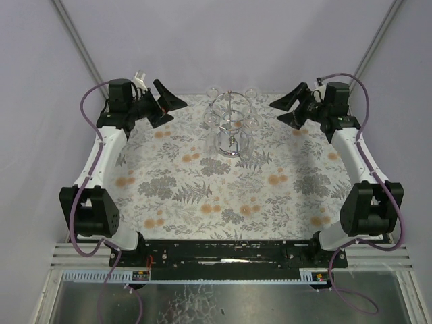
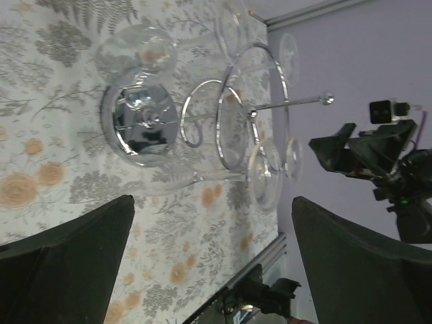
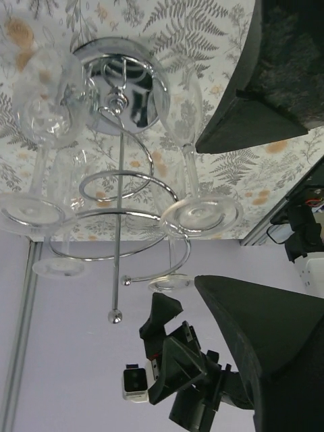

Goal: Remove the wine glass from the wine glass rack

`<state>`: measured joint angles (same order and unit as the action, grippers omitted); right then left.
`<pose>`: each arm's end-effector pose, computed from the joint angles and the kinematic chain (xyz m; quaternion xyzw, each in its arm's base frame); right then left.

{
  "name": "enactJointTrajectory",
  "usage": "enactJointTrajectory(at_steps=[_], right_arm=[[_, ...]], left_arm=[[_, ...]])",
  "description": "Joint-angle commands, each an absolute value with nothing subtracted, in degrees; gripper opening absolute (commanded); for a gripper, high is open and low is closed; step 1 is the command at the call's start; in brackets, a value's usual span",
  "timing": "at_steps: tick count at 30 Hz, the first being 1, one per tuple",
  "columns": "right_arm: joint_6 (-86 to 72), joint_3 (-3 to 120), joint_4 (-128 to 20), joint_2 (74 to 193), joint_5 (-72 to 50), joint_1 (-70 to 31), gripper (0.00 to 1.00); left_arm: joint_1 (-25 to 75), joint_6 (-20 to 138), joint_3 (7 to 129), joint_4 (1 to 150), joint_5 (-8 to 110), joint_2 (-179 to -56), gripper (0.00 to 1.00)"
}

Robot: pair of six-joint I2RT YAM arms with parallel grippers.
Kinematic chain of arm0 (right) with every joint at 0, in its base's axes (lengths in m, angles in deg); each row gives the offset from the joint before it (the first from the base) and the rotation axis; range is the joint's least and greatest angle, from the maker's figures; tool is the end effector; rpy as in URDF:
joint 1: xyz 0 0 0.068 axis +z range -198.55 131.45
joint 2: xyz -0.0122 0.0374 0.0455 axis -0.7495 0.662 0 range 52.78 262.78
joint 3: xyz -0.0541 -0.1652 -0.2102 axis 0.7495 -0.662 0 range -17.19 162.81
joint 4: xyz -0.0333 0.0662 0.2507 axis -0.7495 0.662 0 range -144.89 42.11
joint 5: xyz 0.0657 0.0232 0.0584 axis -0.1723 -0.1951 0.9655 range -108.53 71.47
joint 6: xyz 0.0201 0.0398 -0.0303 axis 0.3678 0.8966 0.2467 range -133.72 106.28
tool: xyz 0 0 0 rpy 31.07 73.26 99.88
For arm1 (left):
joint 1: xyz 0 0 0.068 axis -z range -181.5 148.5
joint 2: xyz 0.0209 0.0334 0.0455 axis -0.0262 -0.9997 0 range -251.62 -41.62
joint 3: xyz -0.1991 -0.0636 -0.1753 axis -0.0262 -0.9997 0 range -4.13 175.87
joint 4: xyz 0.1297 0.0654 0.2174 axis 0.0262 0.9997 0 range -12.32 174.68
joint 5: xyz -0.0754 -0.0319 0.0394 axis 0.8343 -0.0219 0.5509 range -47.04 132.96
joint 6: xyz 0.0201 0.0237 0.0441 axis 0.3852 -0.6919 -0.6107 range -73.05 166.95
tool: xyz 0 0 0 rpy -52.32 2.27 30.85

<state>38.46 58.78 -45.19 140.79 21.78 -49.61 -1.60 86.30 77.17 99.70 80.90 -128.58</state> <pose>0.3572 0.0164 0.3474 0.1753 0.7813 0.4846 0.3521 0.3461 -0.0213 0.3653 -0.1148 0.8185 -0.4264 0.3675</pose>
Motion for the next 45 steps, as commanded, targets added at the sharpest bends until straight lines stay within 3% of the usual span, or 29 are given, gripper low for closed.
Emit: enactJointTrajectory(at_steps=[1, 9, 17, 27, 45], right_arm=[[42.85, 57.36, -52.34, 140.69, 22.87, -46.98, 0.78], [43.34, 55.56, -53.61, 141.2, 23.06, -44.52, 0.65], [45.29, 52.5, -57.62, 141.94, 25.29, -43.28, 0.59], [53.7, 46.98, -72.24, 142.74, 27.26, -41.87, 0.47], [53.32, 43.02, -71.62, 138.35, 22.14, -41.96, 0.42]], left_arm=[[-1.91, 92.75, 77.49, 90.34, 89.43, -128.68, 1.0], [-1.94, 94.35, 74.32, 87.58, 92.41, -128.66, 1.0], [-1.98, 95.81, 72.04, 84.89, 94.82, -128.29, 1.0], [-1.94, 98.19, 69.66, 80.67, 99.61, -128.28, 1.0], [-1.93, 97.84, 68.84, 80.76, 100.16, -128.03, 1.0]])
